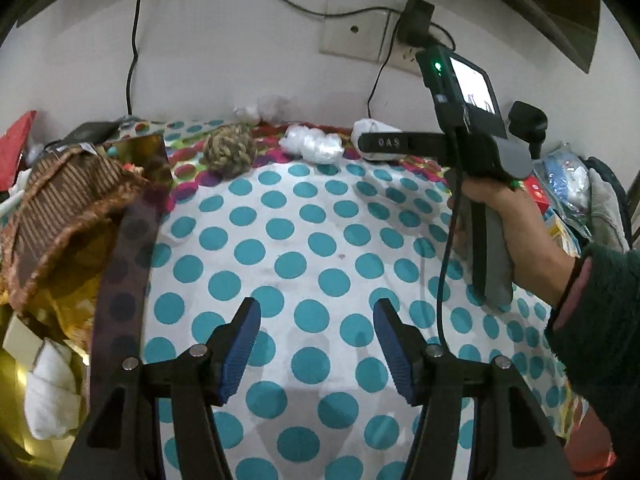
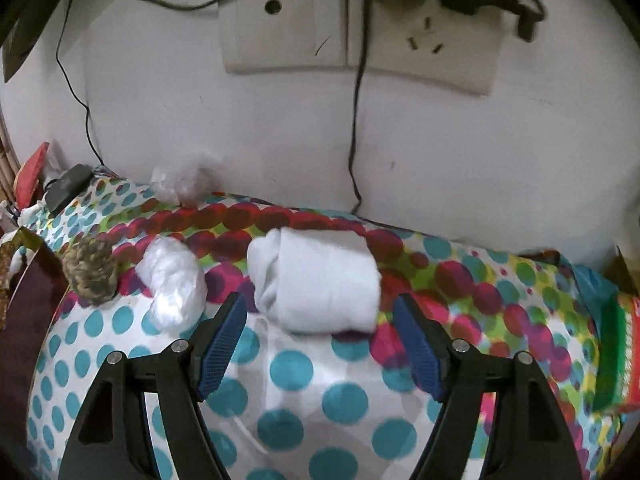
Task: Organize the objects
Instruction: 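Grasp the rolled white sock on the bed with the right gripper, then grasp the crumpled clear plastic bag with the left gripper while the right holds the sock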
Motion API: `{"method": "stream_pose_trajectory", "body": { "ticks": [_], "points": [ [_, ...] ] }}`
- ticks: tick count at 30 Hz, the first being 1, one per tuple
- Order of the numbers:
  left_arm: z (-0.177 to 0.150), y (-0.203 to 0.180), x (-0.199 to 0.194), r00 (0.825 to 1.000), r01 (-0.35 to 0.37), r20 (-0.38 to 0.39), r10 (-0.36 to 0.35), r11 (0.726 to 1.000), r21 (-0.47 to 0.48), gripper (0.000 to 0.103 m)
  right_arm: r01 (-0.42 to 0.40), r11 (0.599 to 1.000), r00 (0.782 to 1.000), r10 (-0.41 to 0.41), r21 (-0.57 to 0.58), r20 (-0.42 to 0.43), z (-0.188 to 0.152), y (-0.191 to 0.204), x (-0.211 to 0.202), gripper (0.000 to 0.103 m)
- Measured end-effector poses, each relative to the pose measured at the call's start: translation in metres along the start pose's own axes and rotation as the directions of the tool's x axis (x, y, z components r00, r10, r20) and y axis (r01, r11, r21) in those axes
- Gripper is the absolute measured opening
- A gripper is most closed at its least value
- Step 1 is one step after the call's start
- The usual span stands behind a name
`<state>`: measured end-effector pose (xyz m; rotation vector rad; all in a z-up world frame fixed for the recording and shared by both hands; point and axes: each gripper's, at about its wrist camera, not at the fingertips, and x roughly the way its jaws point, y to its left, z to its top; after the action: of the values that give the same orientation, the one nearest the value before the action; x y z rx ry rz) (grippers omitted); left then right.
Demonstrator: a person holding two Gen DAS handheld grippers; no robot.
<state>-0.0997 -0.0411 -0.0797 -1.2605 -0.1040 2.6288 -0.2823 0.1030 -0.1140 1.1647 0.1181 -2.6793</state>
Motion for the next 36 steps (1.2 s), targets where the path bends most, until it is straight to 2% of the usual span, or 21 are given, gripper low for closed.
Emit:
{"method": "stream_pose_trajectory", "body": {
  "ticks": [3,4,6,9,14,21,26,30,36],
  "points": [
    [0.002,0.002,0.006,1.0,-0.009,0.002,0.009,1.0,-0.013,0.06,0.01,1.0,1.0,-0.01,0.001,-0.013,0.005,0.001,0.012,0.069],
    [0.003,0.002,0.007,1.0,-0.009,0.002,0.009,1.0,-0.017,0.06,0.007,1.0,1.0,-0.007,0.003,-0.021,0.006,0.001,0.015,0.065],
    [0.004,0.003,0.012,1.0,-0.013,0.003,0.013,1.0,-0.028,0.06,-0.003,1.0,0.999,0.003,-0.001,-0.032,0.007,0.002,0.018,0.049],
    [0.008,0.001,0.022,1.0,-0.025,-0.011,0.025,0.999,-0.036,0.06,0.003,1.0,0.999,-0.003,-0.016,-0.033,0.007,0.006,0.019,0.039],
    [0.018,-0.003,0.037,0.999,-0.046,0.002,0.046,0.998,-0.037,0.06,-0.003,1.0,1.0,0.002,-0.008,-0.031,0.001,0.002,0.013,0.037],
    [0.029,-0.006,0.056,0.998,-0.059,0.015,0.06,0.996,-0.073,0.06,-0.01,1.0,1.0,0.01,-0.002,-0.022,-0.028,-0.016,-0.017,0.037],
    [0.052,-0.015,0.07,0.998,-0.043,0.051,0.046,0.998,-0.056,0.06,0.005,1.0,1.0,-0.006,-0.019,-0.016,-0.051,-0.027,-0.041,0.037],
    [0.082,-0.024,0.09,0.998,-0.033,0.059,0.035,0.999,-0.039,0.06,0.011,0.999,1.0,-0.011,0.051,-0.003,-0.061,-0.04,-0.05,0.037],
    [0.117,-0.022,0.136,0.991,-0.128,0.023,0.13,0.989,-0.073,0.06,0.009,0.994,0.999,-0.004,0.112,-0.044,-0.064,-0.059,-0.047,0.037]
  ]
}}
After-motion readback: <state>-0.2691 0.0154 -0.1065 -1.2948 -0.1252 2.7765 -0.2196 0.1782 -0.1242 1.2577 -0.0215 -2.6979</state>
